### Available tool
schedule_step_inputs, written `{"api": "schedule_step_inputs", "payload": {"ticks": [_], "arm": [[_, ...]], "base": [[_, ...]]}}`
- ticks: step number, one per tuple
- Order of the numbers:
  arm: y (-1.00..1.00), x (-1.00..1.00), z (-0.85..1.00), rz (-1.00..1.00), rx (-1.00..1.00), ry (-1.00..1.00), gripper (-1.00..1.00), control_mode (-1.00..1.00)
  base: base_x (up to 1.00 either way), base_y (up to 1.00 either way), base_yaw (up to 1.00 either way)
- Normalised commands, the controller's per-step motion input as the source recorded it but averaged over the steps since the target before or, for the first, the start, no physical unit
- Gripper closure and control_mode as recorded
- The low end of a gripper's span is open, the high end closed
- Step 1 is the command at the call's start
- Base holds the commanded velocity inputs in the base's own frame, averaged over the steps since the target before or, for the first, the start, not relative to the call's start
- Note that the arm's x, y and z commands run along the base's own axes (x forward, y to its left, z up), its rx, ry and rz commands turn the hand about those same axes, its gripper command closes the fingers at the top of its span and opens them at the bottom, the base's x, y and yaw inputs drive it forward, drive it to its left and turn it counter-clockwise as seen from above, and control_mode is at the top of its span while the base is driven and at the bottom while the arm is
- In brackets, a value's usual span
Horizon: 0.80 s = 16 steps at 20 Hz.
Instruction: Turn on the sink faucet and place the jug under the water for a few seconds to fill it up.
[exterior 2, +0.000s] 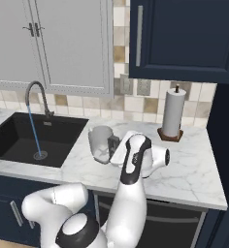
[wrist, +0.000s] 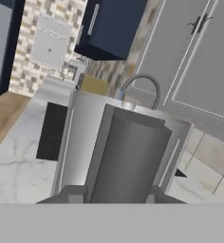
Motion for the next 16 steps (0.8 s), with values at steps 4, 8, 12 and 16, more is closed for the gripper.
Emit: {"api": "schedule_step_inputs", "payload": {"ticks": [4, 8, 12, 16], "arm": [[1.00, 0.00, 0.20, -0.02, -0.01, 0.00, 1.00, -1.00], [1.00, 0.09, 0.03, 0.00, 0.00, 0.00, 1.00, -1.00], [1.00, 0.24, 0.00, 0.00, 0.00, 0.00, 1.00, -1.00], [1.00, 0.28, 0.07, 0.00, 0.00, 0.00, 1.00, -1.00]], "base": [[0.00, 0.00, 0.00], [0.00, 0.00, 0.00], [0.00, 0.00, 0.00], [0.00, 0.00, 0.00]]}}
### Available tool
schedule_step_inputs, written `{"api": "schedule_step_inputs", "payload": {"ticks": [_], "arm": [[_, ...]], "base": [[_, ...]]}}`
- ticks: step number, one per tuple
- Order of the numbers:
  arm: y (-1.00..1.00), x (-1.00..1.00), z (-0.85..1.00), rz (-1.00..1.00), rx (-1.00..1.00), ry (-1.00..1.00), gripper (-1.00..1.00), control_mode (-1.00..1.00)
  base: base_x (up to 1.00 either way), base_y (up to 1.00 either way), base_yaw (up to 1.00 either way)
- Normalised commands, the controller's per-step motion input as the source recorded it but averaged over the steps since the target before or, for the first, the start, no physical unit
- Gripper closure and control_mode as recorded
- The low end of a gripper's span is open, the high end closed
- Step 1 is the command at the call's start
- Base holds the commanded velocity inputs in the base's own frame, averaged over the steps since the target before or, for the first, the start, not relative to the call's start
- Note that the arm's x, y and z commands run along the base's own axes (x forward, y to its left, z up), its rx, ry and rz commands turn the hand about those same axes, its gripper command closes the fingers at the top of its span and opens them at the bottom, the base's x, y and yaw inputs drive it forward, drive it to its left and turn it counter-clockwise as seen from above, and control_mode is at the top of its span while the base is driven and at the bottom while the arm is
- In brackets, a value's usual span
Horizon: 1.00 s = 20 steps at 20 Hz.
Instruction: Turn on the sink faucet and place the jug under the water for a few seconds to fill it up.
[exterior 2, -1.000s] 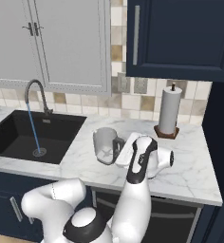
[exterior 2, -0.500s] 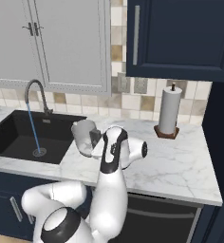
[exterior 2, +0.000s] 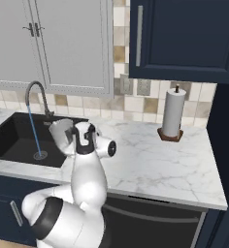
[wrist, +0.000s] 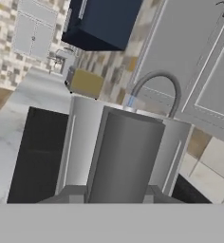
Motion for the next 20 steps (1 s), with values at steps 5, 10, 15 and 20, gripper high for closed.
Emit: {"api": "schedule_step_inputs", "payload": {"ticks": [5, 10, 15, 20], "arm": [[1.00, 0.24, 0.02, 0.00, 0.00, 0.00, 1.00, -1.00], [0.95, 0.14, 0.00, 0.00, 0.00, 0.01, 1.00, -1.00], [0.45, 0.03, 0.00, 0.00, 0.00, 0.00, 1.00, -1.00], [0.16, 0.20, 0.00, 0.02, 0.00, 0.02, 1.00, -1.00]], "base": [[0.00, 0.00, 0.00], [0.00, 0.00, 0.00], [0.00, 0.00, 0.00], [0.00, 0.00, 0.00]]}}
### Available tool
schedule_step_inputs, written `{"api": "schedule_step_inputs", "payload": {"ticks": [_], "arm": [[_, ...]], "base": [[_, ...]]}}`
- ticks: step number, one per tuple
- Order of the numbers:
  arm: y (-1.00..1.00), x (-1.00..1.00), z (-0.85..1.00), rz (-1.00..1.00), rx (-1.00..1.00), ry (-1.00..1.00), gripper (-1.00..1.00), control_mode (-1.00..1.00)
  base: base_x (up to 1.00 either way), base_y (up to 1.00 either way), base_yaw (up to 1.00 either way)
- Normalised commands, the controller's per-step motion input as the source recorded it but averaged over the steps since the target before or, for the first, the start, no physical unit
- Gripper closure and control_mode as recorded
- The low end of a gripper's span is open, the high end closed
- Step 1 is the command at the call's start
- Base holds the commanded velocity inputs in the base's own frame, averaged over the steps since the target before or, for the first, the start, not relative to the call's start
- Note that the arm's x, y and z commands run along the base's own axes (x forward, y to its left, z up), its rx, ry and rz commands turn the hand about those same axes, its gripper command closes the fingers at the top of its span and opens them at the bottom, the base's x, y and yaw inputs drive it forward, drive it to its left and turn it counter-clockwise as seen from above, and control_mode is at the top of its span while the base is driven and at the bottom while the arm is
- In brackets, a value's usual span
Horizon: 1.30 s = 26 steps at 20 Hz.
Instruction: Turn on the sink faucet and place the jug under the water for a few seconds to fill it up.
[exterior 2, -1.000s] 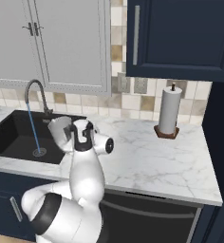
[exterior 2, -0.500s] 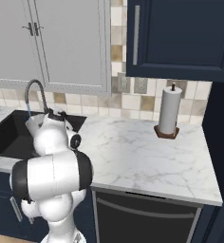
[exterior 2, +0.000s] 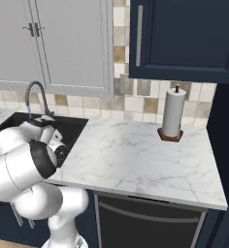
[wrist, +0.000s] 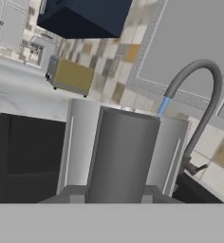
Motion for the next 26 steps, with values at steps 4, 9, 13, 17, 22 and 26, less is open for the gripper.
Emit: {"api": "schedule_step_inputs", "payload": {"ticks": [4, 9, 13, 17, 22, 26], "arm": [[0.09, 0.31, 0.04, 0.05, 0.00, 0.10, 1.00, -1.00], [0.16, 0.34, 0.03, 0.05, 0.00, 0.08, 1.00, -1.00], [0.26, 0.44, 0.00, 0.07, 0.00, 0.08, 1.00, -1.00], [0.33, 0.47, 0.00, 0.05, 0.00, 0.04, 1.00, -1.00], [0.31, 0.42, -0.01, 0.05, 0.00, 0.00, 1.00, -1.00], [0.16, 0.31, -0.11, 0.03, 0.00, 0.00, 1.00, -1.00]], "base": [[0.00, 0.00, 0.00], [0.00, 0.00, 0.00], [0.00, 0.00, 0.00], [0.00, 0.00, 0.00], [0.00, 0.00, 0.00], [0.00, 0.00, 0.00]]}}
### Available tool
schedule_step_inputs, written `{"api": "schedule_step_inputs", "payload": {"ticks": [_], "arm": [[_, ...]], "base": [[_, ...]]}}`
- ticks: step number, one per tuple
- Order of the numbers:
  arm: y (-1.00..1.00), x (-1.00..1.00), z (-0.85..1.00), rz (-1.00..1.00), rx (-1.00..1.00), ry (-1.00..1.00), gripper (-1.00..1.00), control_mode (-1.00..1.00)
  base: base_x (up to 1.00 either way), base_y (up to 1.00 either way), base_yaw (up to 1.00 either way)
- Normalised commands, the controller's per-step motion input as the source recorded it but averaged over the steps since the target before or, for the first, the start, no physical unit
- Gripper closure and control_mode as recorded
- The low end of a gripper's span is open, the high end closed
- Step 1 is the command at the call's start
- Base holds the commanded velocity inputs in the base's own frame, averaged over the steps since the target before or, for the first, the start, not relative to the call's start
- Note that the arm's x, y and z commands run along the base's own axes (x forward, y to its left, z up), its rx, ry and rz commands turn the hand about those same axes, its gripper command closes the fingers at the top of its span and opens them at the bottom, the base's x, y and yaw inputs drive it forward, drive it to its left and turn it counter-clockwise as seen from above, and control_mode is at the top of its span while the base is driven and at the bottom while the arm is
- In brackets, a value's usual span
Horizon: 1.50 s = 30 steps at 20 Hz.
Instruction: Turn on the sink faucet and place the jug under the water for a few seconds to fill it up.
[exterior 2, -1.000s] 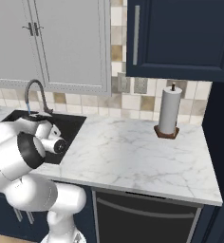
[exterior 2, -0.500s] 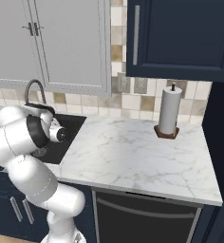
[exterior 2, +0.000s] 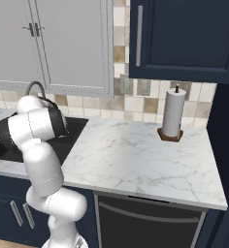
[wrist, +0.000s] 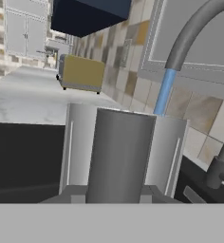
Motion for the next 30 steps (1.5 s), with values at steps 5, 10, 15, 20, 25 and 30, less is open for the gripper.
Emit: {"api": "schedule_step_inputs", "payload": {"ticks": [5, 10, 15, 20, 25, 30], "arm": [[0.25, 0.32, -0.06, 0.00, 0.00, 0.05, 1.00, -1.00], [0.24, 0.40, -0.06, 0.00, 0.00, 0.06, 1.00, -1.00], [0.17, 0.24, 0.00, 0.00, 0.00, 0.03, 1.00, -1.00], [-0.22, -0.06, -0.05, 0.02, 0.07, -0.05, 1.00, -1.00], [-0.09, 0.00, -0.01, 0.01, 0.04, -0.01, 1.00, -1.00], [0.00, 0.00, 0.00, 0.00, 0.00, 0.00, 1.00, -1.00]], "base": [[0.00, 0.00, 0.00], [0.00, 0.00, 0.00], [0.00, 0.00, 0.00], [0.00, 0.00, 0.00], [0.00, 0.00, 0.00], [0.00, 0.00, 0.00]]}}
